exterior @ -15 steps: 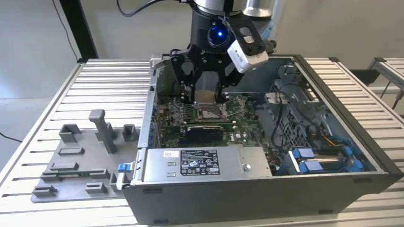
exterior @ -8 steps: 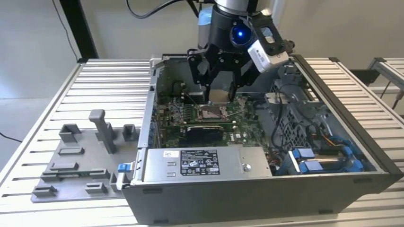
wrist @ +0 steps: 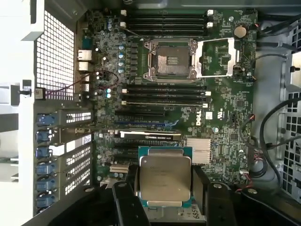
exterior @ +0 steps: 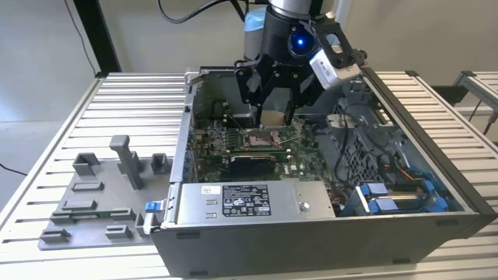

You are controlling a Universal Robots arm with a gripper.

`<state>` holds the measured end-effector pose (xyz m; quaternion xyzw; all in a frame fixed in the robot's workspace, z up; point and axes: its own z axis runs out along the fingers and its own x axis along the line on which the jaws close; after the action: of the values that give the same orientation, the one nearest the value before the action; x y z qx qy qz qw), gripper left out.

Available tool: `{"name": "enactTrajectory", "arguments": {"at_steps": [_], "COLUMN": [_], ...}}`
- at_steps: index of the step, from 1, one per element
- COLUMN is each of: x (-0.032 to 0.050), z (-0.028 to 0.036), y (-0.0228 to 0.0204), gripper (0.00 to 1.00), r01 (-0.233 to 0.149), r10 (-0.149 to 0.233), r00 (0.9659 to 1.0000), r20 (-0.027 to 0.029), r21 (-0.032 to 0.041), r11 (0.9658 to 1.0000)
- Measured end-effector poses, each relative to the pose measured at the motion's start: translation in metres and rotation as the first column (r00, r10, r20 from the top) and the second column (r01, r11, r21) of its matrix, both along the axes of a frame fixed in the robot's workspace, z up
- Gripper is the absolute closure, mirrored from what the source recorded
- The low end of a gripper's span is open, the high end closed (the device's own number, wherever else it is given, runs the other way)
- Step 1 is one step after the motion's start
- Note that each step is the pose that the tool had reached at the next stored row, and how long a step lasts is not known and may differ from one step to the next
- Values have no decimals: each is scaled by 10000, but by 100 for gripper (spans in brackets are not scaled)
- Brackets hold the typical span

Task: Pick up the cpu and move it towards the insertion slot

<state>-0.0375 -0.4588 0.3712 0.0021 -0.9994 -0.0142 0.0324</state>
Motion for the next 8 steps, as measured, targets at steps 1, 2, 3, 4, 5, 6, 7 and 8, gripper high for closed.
{"name": "enactTrajectory", "arguments": {"at_steps": [1, 2, 3, 4, 5, 6, 7, 8], "x": [0, 0, -1, -1, -2, -3, -5, -7], "z": [0, 0, -2, -3, -6, -9, -13, -19], "y": [7, 14, 23, 34, 46, 63, 86, 115], "gripper": [100, 100, 100, 100, 100, 100, 100, 100], "r01": [0, 0, 0, 0, 0, 0, 0, 0], "r10": [0, 0, 0, 0, 0, 0, 0, 1], "r00": [10000, 10000, 10000, 10000, 10000, 9999, 9999, 9998], "r20": [0, 3, 18, 42, 76, 116, 161, 184], "r21": [-2, -5, -9, -13, -14, -19, -31, -39], "r11": [10000, 10000, 10000, 10000, 10000, 10000, 10000, 10000]}}
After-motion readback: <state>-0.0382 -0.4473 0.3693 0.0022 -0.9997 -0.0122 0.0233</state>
